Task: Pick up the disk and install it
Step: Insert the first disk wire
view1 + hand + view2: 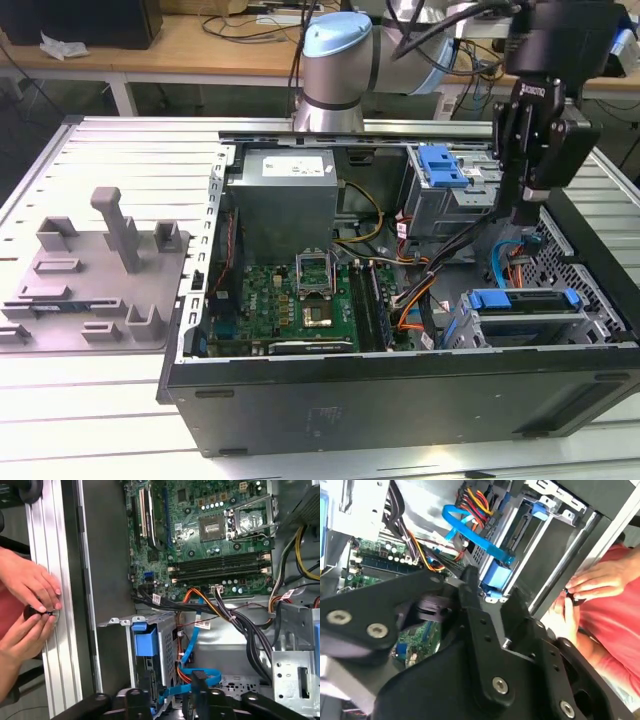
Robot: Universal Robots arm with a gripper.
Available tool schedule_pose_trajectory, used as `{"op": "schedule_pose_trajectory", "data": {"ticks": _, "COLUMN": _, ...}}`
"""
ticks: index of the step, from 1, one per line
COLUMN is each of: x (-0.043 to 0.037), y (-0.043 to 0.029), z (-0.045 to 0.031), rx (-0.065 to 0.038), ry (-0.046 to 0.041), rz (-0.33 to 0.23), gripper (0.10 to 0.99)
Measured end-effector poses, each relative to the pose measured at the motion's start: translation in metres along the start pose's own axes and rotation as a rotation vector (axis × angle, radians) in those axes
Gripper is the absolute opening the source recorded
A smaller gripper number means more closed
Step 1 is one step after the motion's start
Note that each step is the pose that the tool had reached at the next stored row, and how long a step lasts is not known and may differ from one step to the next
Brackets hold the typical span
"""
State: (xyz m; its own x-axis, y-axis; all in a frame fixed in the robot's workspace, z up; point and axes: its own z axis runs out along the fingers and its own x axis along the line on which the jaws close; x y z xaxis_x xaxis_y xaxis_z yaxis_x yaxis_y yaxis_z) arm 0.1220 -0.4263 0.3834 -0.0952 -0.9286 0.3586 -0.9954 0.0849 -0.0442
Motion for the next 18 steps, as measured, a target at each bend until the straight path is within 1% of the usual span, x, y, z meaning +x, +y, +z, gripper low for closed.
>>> {"op": "schedule_pose_trajectory", "data": {"ticks": 1, "x": -0.0004, "y": -0.0033, "z": 0.0003, "rx": 0.000, "ry": 0.0004, "rz": 0.000, "gripper": 0.412}}
{"op": "schedule_pose_trajectory", "data": {"ticks": 2, "x": -0.0010, "y": -0.0074, "z": 0.0006, "rx": 0.000, "ry": 0.0005, "rz": 0.000, "gripper": 0.412}}
{"op": "schedule_pose_trajectory", "data": {"ticks": 4, "x": -0.0025, "y": -0.0202, "z": 0.0016, "rx": 0.000, "ry": 0.0014, "rz": 0.000, "gripper": 0.412}}
{"op": "schedule_pose_trajectory", "data": {"ticks": 6, "x": -0.0038, "y": -0.0300, "z": 0.0025, "rx": 0.000, "ry": 0.0025, "rz": 0.000, "gripper": 0.412}}
{"op": "schedule_pose_trajectory", "data": {"ticks": 7, "x": -0.0045, "y": -0.0345, "z": 0.0031, "rx": 0.001, "ry": 0.0053, "rz": -0.001, "gripper": 0.412}}
{"op": "schedule_pose_trajectory", "data": {"ticks": 8, "x": -0.0050, "y": -0.0370, "z": 0.0039, "rx": 0.001, "ry": 0.0102, "rz": -0.001, "gripper": 0.412}}
{"op": "schedule_pose_trajectory", "data": {"ticks": 9, "x": -0.0055, "y": -0.0385, "z": 0.0049, "rx": 0.002, "ry": 0.0197, "rz": -0.001, "gripper": 0.396}}
{"op": "schedule_pose_trajectory", "data": {"ticks": 10, "x": -0.0061, "y": -0.0394, "z": 0.0062, "rx": 0.003, "ry": 0.0287, "rz": -0.001, "gripper": 0.322}}
{"op": "schedule_pose_trajectory", "data": {"ticks": 13, "x": -0.0081, "y": -0.0418, "z": 0.0090, "rx": 0.004, "ry": 0.0447, "rz": -0.001, "gripper": 0.322}}
{"op": "schedule_pose_trajectory", "data": {"ticks": 15, "x": -0.0111, "y": -0.0422, "z": 0.0100, "rx": 0.005, "ry": 0.0460, "rz": -0.001, "gripper": 0.322}}
{"op": "schedule_pose_trajectory", "data": {"ticks": 18, "x": -0.0202, "y": -0.0414, "z": 0.0086, "rx": 0.004, "ry": 0.0464, "rz": 0.000, "gripper": 0.322}}
